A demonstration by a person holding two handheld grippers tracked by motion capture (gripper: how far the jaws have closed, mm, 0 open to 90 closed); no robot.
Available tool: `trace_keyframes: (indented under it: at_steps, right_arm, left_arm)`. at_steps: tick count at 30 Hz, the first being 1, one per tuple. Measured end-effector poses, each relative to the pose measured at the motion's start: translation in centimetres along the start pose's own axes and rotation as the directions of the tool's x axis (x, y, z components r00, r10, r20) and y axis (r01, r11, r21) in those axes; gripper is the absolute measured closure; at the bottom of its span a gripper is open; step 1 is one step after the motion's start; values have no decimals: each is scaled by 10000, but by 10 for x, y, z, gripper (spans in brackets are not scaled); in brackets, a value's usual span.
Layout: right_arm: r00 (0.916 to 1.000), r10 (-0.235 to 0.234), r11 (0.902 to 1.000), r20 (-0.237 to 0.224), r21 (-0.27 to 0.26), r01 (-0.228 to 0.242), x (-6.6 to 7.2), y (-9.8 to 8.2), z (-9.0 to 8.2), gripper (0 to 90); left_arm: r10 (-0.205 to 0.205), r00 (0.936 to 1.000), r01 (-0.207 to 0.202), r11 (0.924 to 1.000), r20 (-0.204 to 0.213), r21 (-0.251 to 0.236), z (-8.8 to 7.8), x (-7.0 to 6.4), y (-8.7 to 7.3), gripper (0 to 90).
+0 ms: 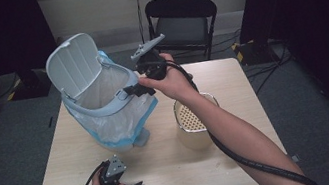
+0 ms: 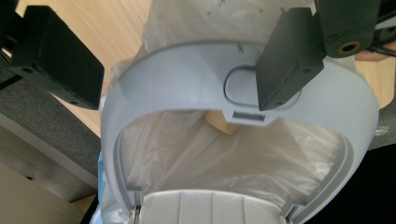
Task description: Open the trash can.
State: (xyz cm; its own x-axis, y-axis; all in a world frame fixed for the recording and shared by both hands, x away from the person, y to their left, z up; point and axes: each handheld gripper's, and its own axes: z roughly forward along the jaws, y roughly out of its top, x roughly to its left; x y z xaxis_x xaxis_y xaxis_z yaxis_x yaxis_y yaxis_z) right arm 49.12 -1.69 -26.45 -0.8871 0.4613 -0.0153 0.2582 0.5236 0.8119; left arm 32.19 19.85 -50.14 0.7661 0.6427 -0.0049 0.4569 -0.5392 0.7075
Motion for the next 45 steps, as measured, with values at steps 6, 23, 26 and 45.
trace_keyframes:
  at_steps: [6,23,26,45]
  right_arm:
    - [9998,83,10000,-164,-26,-84,-3,-11,-8,146]
    - [9993,52,9997,-373,-256,-61,1,-35,-35,144]
    - [9992,70,9996,-390,-288,-82,-1,-44,-40,143]
    - [9986,468,9980,-225,-404,-477,-9,-82,-66,143]
  left_arm:
    - [-2,10000,2,10000,4,-5,0,0,0,0]
    - [-30,10000,30,10000,8,1,0,0,0,0]
    - [-29,10000,29,10000,6,1,0,0,0,0]
    - [-66,10000,66,9999,5,-110,1,0,0,0]
